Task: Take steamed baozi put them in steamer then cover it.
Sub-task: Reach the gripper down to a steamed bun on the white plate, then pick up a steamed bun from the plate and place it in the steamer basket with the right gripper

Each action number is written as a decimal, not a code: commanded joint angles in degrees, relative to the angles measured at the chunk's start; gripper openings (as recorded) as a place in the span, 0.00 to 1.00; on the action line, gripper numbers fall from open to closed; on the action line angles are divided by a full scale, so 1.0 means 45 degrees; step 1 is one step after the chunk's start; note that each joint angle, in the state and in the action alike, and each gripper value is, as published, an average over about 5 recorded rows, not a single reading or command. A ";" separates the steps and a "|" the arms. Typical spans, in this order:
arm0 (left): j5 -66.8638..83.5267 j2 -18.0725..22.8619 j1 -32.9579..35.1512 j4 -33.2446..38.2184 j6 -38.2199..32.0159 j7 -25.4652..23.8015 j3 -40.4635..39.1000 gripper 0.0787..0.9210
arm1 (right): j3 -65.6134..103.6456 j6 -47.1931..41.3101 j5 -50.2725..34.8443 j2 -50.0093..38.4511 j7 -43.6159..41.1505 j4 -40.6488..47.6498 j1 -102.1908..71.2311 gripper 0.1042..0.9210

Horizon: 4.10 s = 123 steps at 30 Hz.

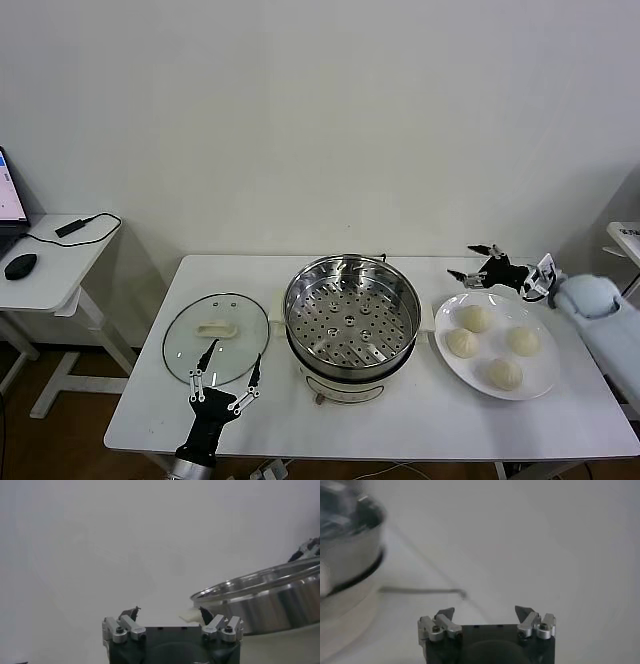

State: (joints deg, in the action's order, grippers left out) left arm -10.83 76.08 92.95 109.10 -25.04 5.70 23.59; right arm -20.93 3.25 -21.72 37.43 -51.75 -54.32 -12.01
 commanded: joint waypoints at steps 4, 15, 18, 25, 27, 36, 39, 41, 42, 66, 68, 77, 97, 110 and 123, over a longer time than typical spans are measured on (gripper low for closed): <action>0.0056 0.0012 0.0036 0.0121 0.0032 0.0046 0.0058 0.88 | -0.3324 0.0755 0.5660 0.0462 -0.5168 0.2166 0.3297 0.88; 0.0149 -0.0040 0.0185 0.0147 0.0041 0.0080 0.0099 0.88 | -0.3954 0.1265 0.6496 0.1651 -0.3373 0.3021 0.3156 0.88; 0.0185 -0.0047 0.0190 0.0143 0.0044 0.0090 0.0122 0.88 | -0.3933 0.1293 0.6630 0.1917 -0.3101 0.3239 0.3087 0.88; 0.0224 -0.0025 0.0165 0.0116 0.0054 0.0122 0.0173 0.88 | -0.3882 0.1581 0.7073 0.2534 -0.2517 0.3846 0.3055 0.88; 0.0223 -0.0004 0.0160 0.0086 0.0050 0.0132 0.0166 0.88 | -0.3889 0.1654 0.7141 0.2680 -0.2391 0.3977 0.3032 0.88; 0.0223 0.0045 0.0145 0.0022 0.0021 0.0139 0.0141 0.88 | -0.3799 0.1837 0.7501 0.3109 -0.2120 0.4383 0.2879 0.88; 0.0225 0.0040 0.0136 0.0018 0.0013 0.0142 0.0150 0.88 | -0.3808 0.1852 0.7541 0.3149 -0.2061 0.4423 0.2847 0.87; 0.0230 0.0037 0.0133 0.0019 0.0009 0.0145 0.0148 0.88 | -0.3806 0.1855 0.7550 0.3162 -0.2044 0.4440 0.2826 0.86; 0.0236 0.0036 0.0134 0.0022 0.0008 0.0147 0.0147 0.88 | -0.3802 0.1859 0.7553 0.3164 -0.2043 0.4443 0.2816 0.85; 0.0348 -0.0017 0.0101 0.0298 0.0093 0.0178 0.0153 0.88 | -0.6563 0.4318 0.5745 0.1069 -0.3362 -0.1245 0.7008 0.65; 0.0357 -0.0026 0.0134 0.0349 0.0091 0.0179 0.0171 0.88 | -0.6888 0.5160 0.5932 0.1272 -0.3473 -0.1801 0.7759 0.65; 0.0418 -0.0051 0.0261 0.0543 0.0080 0.0181 0.0256 0.88 | -0.8281 0.7869 0.6305 0.3046 -0.2988 -0.3744 0.9820 0.65; 0.0494 -0.0047 0.0271 0.0584 -0.0015 0.0209 0.0205 0.88 | -0.8530 0.8658 0.9747 0.6430 -0.2916 -0.2832 0.7636 0.65; 0.0616 -0.0173 0.0259 0.0713 -0.0021 0.0229 0.0234 0.88 | -0.8367 0.8388 1.0621 0.6967 -0.2717 -0.1869 0.6890 0.66; 0.0702 -0.0178 0.0243 0.0750 -0.0024 0.0246 0.0359 0.88 | -0.8340 0.8285 1.0400 0.6797 -0.2522 -0.1956 0.6929 0.79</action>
State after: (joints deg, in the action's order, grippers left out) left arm -7.71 75.21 94.06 112.44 -25.19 6.80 25.08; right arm -58.55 40.77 24.97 68.09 -63.44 -63.04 19.39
